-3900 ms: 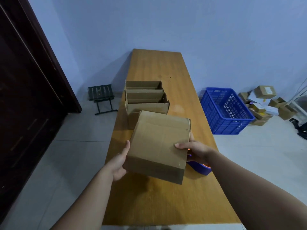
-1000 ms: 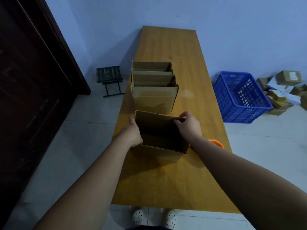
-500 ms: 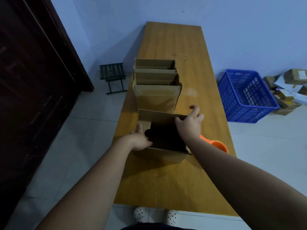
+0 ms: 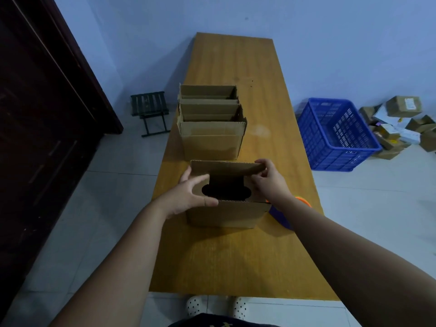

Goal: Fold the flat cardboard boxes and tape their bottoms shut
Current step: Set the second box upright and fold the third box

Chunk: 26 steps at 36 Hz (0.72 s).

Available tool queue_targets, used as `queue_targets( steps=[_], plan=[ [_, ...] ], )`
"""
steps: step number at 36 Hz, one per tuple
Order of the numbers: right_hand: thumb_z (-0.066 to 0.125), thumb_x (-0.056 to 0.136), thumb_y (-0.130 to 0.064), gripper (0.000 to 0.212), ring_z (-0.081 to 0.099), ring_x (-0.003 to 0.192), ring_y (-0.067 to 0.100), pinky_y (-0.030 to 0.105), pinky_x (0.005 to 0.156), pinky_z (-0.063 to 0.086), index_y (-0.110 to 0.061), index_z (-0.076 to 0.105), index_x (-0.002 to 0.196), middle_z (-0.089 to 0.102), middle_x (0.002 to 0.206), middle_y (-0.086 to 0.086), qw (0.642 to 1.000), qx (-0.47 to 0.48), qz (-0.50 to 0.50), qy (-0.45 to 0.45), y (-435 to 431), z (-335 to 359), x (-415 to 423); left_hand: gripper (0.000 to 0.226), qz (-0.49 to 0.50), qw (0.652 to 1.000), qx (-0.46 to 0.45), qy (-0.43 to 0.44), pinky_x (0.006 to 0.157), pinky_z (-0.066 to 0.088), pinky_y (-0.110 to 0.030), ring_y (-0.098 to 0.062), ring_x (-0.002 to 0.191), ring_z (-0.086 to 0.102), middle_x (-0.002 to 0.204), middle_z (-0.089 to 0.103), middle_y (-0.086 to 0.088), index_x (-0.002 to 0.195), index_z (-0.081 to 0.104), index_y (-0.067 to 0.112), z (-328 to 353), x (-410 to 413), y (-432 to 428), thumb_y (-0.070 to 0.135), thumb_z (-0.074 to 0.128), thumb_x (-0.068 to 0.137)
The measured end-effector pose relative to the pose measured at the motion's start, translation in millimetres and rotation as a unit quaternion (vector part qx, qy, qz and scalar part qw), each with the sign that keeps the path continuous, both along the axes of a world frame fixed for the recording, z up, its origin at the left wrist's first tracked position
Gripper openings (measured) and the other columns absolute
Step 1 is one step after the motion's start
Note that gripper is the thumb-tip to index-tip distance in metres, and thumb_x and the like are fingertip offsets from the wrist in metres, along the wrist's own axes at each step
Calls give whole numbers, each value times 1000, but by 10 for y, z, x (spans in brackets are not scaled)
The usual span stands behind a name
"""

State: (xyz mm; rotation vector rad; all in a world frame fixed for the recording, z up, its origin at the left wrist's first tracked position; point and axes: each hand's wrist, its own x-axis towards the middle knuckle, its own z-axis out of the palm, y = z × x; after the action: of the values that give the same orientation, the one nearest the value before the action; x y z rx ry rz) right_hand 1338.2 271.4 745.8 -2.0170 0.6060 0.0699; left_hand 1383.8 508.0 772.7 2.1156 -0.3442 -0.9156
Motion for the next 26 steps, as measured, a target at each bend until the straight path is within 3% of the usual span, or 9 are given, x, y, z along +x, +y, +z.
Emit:
queue_targets(
  steps=[4,7,11,13,17,22,26],
  plan=[
    [56,95,-24,29,61,95,23,35,74,60,-33,47,121,49,112,4,999,-39,5,13,-23,6,17,76,-23,998,51,-40,114,24,-42,-24,147,3,158,-17,11,145,35,31,-64,8,-17,41,72,80],
    [58,94,-31,19,59,98,26,37,73,61,-32,54,113,43,118,5,1000,-20,-4,16,-44,27,33,70,23,995,47,-85,111,30,-41,-23,145,15,159,-1,8,142,34,29,-110,-3,-52,39,71,83],
    [58,94,-38,15,51,108,22,40,96,52,-31,59,107,36,123,3,1000,-15,-17,20,-50,14,3,78,111,986,29,-121,101,37,-34,-22,137,32,153,24,-1,141,23,25,-192,-60,-111,33,73,82],
    [57,95,-39,18,45,110,18,35,101,46,-29,59,110,34,123,1,999,-43,-19,9,-28,-9,-40,84,137,979,38,-144,98,39,-32,-23,135,34,152,24,-2,143,19,24,-260,-112,-150,32,74,81],
    [54,94,-46,30,45,108,14,26,90,42,-26,60,117,38,122,-1,998,-65,-17,-7,49,-23,-135,96,180,963,38,-195,89,39,-26,-23,134,35,155,23,0,148,8,24,-396,-211,-195,30,75,80],
    [46,98,-48,37,46,108,14,26,91,37,-22,61,120,44,121,2,998,-45,-35,-28,54,-76,-168,108,188,956,29,-224,101,43,-38,-24,138,29,157,20,0,150,-12,32,-489,-299,-216,29,72,83],
    [39,100,-47,41,48,107,13,32,96,39,-21,66,117,53,119,2,998,-31,-54,-21,34,-128,-151,106,185,953,39,-238,87,47,-29,-24,127,39,152,16,-8,148,-16,36,-538,-315,-205,33,69,84]
  ],
)
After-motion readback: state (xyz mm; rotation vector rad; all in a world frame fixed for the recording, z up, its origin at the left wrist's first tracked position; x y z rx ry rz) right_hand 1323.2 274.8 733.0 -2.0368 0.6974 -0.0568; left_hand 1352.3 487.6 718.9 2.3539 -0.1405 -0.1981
